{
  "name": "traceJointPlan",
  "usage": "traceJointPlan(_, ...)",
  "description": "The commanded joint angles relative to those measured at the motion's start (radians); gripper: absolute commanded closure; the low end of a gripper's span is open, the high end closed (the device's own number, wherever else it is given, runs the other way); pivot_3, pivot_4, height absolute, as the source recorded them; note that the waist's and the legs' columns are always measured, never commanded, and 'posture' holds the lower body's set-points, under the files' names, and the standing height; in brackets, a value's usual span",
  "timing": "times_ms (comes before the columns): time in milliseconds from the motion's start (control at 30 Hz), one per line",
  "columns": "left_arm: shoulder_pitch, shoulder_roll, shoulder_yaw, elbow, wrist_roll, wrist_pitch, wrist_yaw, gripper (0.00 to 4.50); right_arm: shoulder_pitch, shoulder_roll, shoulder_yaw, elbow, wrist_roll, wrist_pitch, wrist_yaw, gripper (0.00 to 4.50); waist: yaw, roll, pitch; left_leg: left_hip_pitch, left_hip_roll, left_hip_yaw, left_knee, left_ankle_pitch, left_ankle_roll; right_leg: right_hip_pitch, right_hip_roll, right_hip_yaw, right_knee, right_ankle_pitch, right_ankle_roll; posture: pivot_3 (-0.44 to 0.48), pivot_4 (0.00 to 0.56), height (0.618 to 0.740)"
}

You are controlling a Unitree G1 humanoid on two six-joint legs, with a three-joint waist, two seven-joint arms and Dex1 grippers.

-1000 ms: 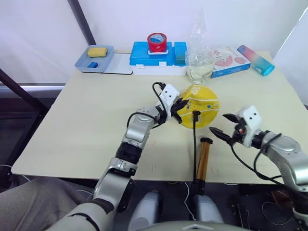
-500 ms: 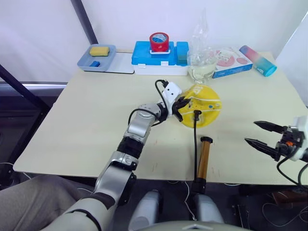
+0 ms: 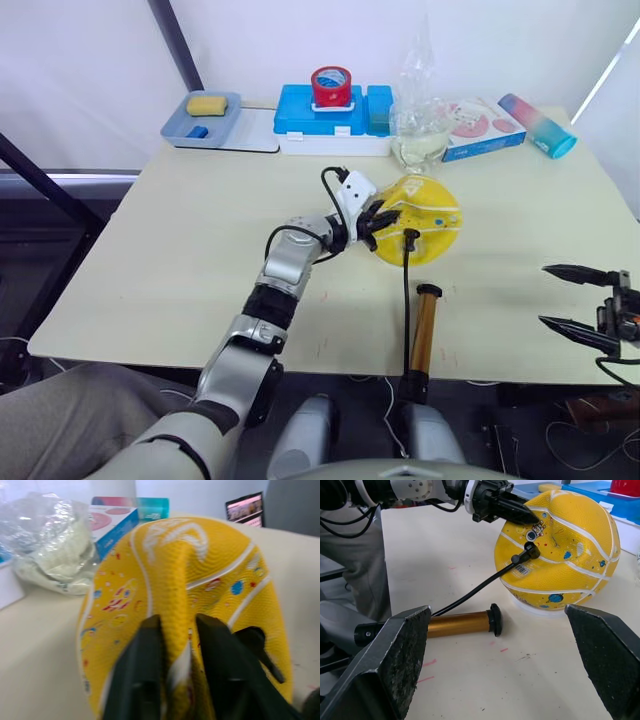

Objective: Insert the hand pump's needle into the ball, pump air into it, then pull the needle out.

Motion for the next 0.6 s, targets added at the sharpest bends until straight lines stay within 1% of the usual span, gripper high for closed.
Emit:
traceJointPlan(33,0.017,-0.001,-0.008,-0.052,-0.024,0.025,-0.019,1.49,0.003,-0.01,-0.024,0.008,0.021,-0.03,0.006,0.0,-0.001,0.001,0.001,0.0,0.0,0.0,0.0,0.0,0.0,0.0,0.0,0.0,0.0,0.0,0.0,0.0,0.15,0.739)
traceJointPlan(133,0.028,0.016,0.014,-0.12,-0.049,0.053,-0.019,0.03,0.0,0.01,-0.027,0.013,0.015,-0.053,0.006,0.0,-0.003,0.001,0.003,0.0,0.0,0.0,0.0,0.0,0.0,0.0,0.0,0.001,0.0,0.0,0.0,0.0,0.15,0.739)
traceJointPlan(300,0.062,0.062,0.031,-0.263,-0.097,0.124,-0.035,0.03,-0.003,0.032,-0.021,0.011,0.012,-0.07,0.005,0.0,-0.014,0.003,0.011,0.0,0.0,0.002,0.0,0.0,0.0,-0.001,0.0,0.002,0.0,0.0,0.0,0.0,0.15,0.739)
traceJointPlan(367,0.087,0.093,0.039,-0.332,-0.119,0.149,-0.047,0.03,-0.01,0.039,-0.019,0.014,0.007,-0.08,0.004,0.0,-0.023,0.003,0.012,0.0,0.0,0.002,0.0,0.0,0.0,-0.001,0.0,0.003,0.0,0.001,-0.001,0.0,0.15,0.739)
traceJointPlan(433,0.122,0.143,0.051,-0.399,-0.142,0.177,-0.073,0.03,-0.026,0.045,-0.014,0.026,-0.002,-0.099,0.003,0.0,-0.032,0.003,0.012,0.0,0.0,0.003,0.0,0.0,0.0,-0.001,0.0,0.004,0.0,0.002,-0.004,0.0,0.15,0.739)
traceJointPlan(500,0.171,0.209,0.078,-0.483,-0.18,0.259,-0.094,0.03,-0.03,0.043,-0.009,0.023,0.001,-0.109,0.005,0.0,-0.03,0.004,0.012,0.001,0.0,0.005,-0.002,0.0,0.0,-0.002,0.001,0.006,0.001,0.003,-0.004,0.0,0.15,0.739)
traceJointPlan(600,0.249,0.308,0.1,-0.588,-0.237,0.329,-0.145,0.03,0.001,0.016,0.008,-0.012,0.034,-0.081,0.006,0.0,-0.038,0.004,0.013,0.001,0.002,0.006,-0.003,0.0,0.0,-0.004,0.001,0.008,0.003,0.002,-0.005,0.0,0.15,0.739)
